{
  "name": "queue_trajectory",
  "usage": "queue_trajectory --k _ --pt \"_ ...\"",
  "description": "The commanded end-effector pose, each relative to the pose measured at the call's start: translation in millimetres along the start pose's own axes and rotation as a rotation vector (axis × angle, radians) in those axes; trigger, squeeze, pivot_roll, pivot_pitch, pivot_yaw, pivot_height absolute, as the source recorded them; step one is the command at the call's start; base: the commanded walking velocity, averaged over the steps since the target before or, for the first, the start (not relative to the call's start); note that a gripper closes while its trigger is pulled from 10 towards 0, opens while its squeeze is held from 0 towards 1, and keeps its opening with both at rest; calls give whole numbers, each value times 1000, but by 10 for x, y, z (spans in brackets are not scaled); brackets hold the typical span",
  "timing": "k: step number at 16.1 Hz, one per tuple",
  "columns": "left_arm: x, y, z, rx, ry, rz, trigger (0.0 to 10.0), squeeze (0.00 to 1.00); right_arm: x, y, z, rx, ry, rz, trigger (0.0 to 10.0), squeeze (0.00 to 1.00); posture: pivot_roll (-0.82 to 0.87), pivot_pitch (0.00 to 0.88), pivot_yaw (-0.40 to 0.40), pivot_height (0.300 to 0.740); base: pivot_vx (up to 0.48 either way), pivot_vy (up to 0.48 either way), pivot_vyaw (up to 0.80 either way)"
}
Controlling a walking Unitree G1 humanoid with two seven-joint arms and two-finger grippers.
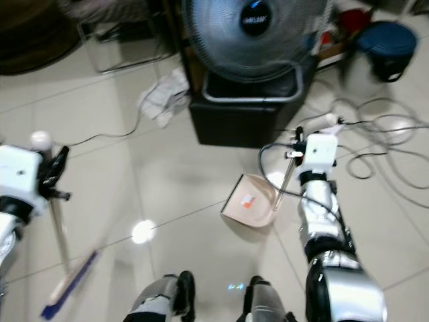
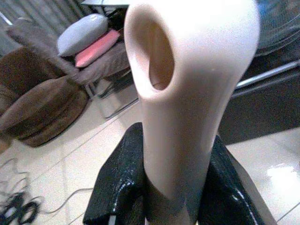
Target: Sweep floor
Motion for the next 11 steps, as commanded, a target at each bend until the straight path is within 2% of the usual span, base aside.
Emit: queue_trajectory --k 1,4,5,6,9,10,11 --pt "-24 -32 -35 29 16 -11 10000 0 15 112 18 17 -10 65 0 0 96 165 101 740 0 0 0" --pt "-2 -39 -10 20 11 -9 10000 0 -9 129 1 23 -3 83 0 0 84 155 99 740 0 0 0" --pt "70 -48 77 -3 -9 3 10000 0 -107 156 -63 44 -7 121 0 0 18 102 88 740 0 0 0" --pt "160 -51 219 -30 -50 22 10000 0 -281 204 -174 73 -17 165 0 0 8 87 87 740 0 0 0" --pt "206 -72 350 -48 -122 26 10000 0 -481 223 -315 101 -6 154 0 0 -19 58 93 740 0 0 0" --pt "229 -76 363 -50 -129 26 10000 0 -516 237 -340 121 7 138 549 0 -28 54 95 740 0 0 0" --pt "250 -78 361 -58 -124 27 10000 0 -569 275 -374 125 34 116 3490 0 -34 52 95 740 0 0 0"
Point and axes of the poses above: a point about 5 cm out from each wrist's last joint towards the gripper, its own x axis pointing out of the wrist towards the gripper, its own y axis along the axis of the wrist's last joint, z = x × y, the point moved 4 cm from there along x, pointing out of the wrist towards the gripper, and after that the axes turned 10 degrees about x, right-handed, at the moved point
